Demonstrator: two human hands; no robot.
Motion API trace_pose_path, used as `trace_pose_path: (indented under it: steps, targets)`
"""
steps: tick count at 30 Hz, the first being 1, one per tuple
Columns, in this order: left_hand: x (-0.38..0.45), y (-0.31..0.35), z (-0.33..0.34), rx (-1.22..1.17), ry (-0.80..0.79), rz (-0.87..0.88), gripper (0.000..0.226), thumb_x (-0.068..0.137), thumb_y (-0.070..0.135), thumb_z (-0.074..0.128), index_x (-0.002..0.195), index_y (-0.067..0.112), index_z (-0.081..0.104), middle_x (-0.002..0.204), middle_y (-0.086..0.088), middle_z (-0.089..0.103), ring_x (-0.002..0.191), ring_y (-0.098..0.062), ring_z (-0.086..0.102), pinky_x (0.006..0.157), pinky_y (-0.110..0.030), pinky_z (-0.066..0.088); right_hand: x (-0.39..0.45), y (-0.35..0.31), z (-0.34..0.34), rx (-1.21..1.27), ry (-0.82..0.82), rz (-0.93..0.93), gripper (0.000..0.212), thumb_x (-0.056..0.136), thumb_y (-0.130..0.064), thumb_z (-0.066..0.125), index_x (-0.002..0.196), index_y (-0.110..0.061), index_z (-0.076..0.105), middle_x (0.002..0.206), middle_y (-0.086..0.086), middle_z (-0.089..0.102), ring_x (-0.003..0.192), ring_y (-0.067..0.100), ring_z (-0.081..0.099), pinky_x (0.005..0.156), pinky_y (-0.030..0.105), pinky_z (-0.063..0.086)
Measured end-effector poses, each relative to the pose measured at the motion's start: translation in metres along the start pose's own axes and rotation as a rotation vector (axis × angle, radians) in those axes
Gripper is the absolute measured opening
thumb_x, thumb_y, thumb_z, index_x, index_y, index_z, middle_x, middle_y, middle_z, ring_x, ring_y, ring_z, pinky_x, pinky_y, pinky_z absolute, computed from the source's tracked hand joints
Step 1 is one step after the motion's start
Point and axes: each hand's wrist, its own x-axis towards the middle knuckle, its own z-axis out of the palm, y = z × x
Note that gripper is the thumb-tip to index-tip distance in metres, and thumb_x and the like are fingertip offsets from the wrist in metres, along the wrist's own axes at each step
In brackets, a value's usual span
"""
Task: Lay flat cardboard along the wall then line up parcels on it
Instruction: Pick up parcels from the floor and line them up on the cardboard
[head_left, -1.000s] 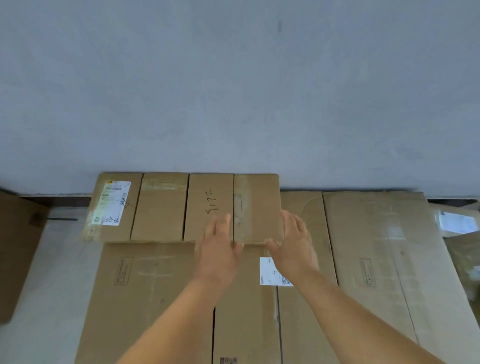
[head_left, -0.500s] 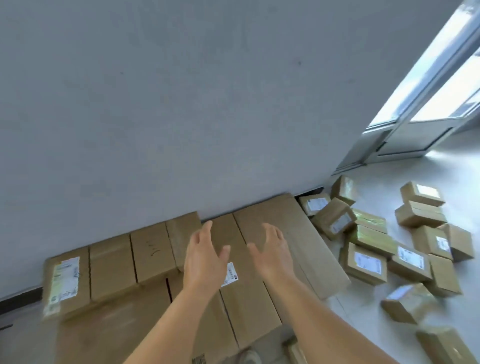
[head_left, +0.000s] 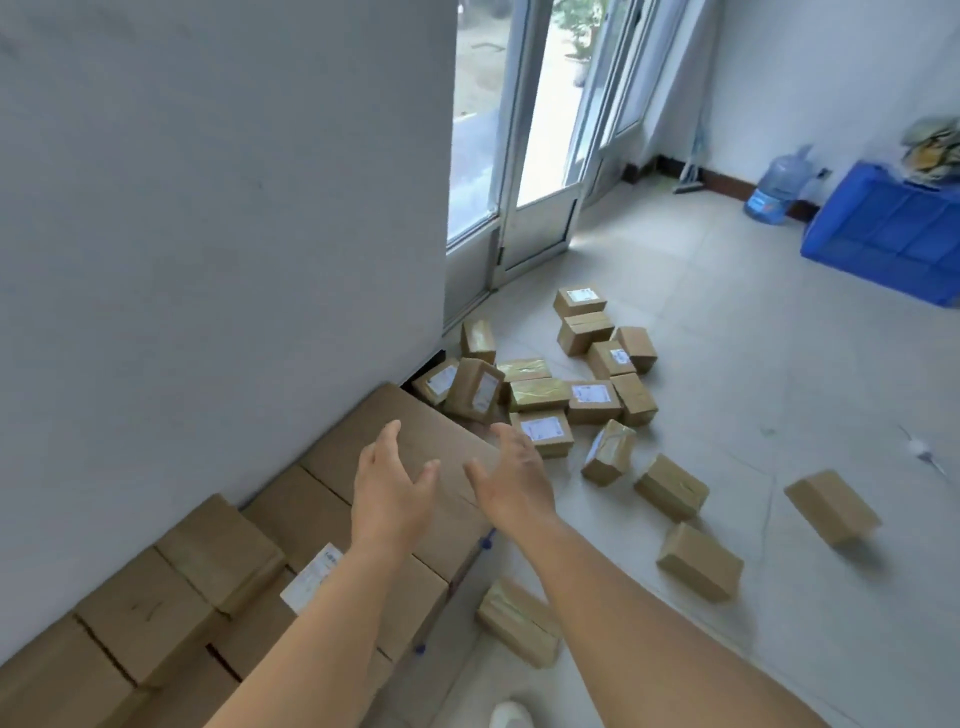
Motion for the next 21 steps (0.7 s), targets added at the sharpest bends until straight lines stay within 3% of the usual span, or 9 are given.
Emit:
trace_pose_path:
  steps: [11,21]
  targets:
    - [-0.017,0.080,0.116,0.066,-0.254,0.121,0.067,0.092,0.026,0.059,0.148,0.013,0.026,0.144,-0.012,0.037,0.132,-0.024,0.039,0.105,-0.035,0.033,-0.006,0.113,-0.089,0.109,0.160,0.225,0.057,0.092,-0.036,0.056,0.142,-0.019,0.036,0.147,-0.002,0.037,0.133,0.017,0.038,0.106,0.033,0.036]
    - [0.011,0.153,0.255,0.151,-0.299,0.050,0.070,0.091,0.029,0.061,0.149,0.015,0.023,0.148,-0.010,0.034,0.136,-0.023,0.034,0.109,-0.036,0.031,0.069,0.224,-0.172,0.176,0.111,0.267,0.057,0.091,-0.033,0.056,0.143,-0.018,0.037,0.147,0.000,0.037,0.131,0.019,0.041,0.102,0.033,0.037]
